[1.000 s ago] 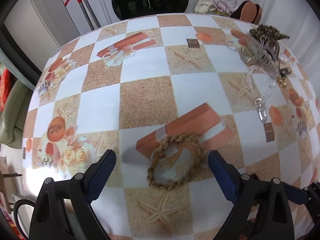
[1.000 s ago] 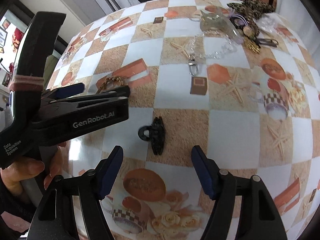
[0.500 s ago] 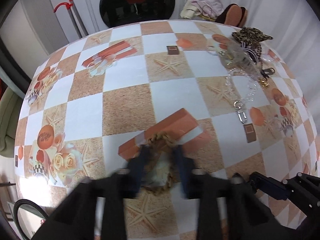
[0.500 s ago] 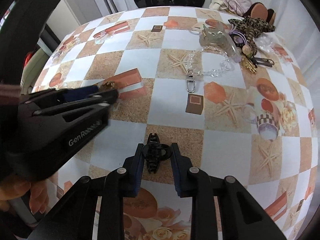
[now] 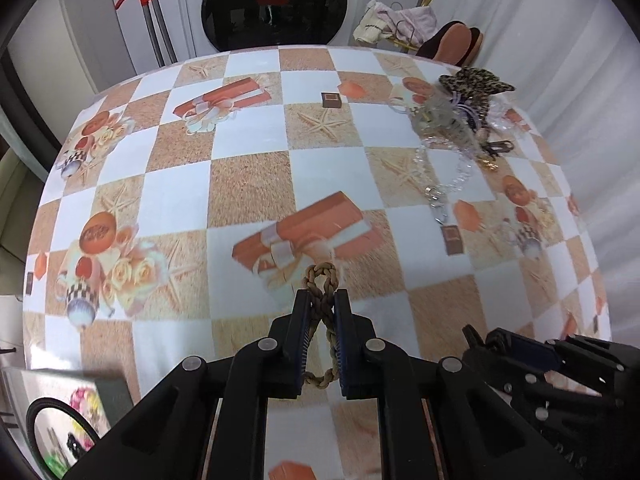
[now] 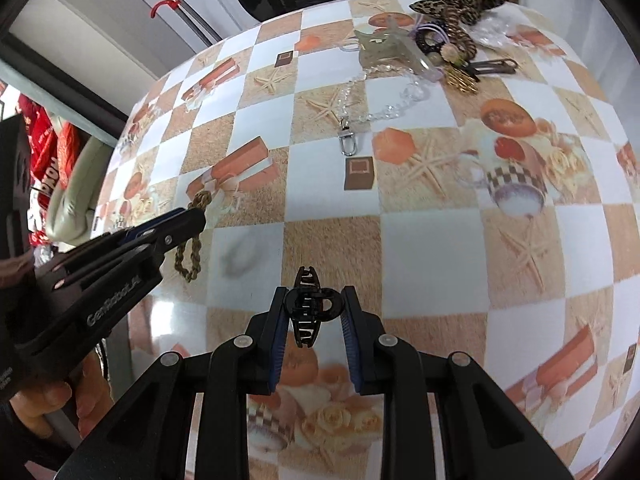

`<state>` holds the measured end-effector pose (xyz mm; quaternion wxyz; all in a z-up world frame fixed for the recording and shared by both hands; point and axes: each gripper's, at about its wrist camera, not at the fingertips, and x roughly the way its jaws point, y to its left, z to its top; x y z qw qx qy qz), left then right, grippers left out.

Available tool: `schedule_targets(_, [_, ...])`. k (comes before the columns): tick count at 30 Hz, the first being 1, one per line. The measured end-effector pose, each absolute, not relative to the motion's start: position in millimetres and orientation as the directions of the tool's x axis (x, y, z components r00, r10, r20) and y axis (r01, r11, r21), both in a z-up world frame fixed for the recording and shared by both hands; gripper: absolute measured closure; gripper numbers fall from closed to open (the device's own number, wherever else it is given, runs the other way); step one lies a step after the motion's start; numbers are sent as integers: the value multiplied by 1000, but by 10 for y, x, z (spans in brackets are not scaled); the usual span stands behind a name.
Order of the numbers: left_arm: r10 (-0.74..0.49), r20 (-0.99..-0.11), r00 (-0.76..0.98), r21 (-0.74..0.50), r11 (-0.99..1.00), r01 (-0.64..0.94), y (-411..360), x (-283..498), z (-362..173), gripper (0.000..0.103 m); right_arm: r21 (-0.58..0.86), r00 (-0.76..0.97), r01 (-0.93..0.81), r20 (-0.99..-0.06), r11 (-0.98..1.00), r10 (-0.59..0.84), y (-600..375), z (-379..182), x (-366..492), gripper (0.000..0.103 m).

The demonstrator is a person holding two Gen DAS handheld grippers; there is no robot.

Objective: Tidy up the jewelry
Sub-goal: 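Carry the braided bracelet and black claw clip over the white tray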

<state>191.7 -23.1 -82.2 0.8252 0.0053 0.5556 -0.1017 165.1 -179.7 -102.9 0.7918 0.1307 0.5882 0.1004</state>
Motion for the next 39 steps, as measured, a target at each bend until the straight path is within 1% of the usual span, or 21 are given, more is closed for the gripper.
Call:
schedule_targets(12, [-197,-906,375,-140,975,174,-180,1466,-529,86,362,278,29,-898,932,340,-1859,-835,1365,75])
schedule_targets(23, [-205,-893,401,-157,976,150,94,1116,-312,86,369,279,23,-895,929,348,-1732,-647,1114,75])
schedule_targets(29, [-206,-886,415,-172,978,118,331,907,-223,86,365,278,0,-894,931,350,-1566,-529,982,75])
schedule_targets(39, [-199,-874,443,-212,977,20,790,466,-89,86,354,263,-49,-898,934,354,-1257,-324,823,75])
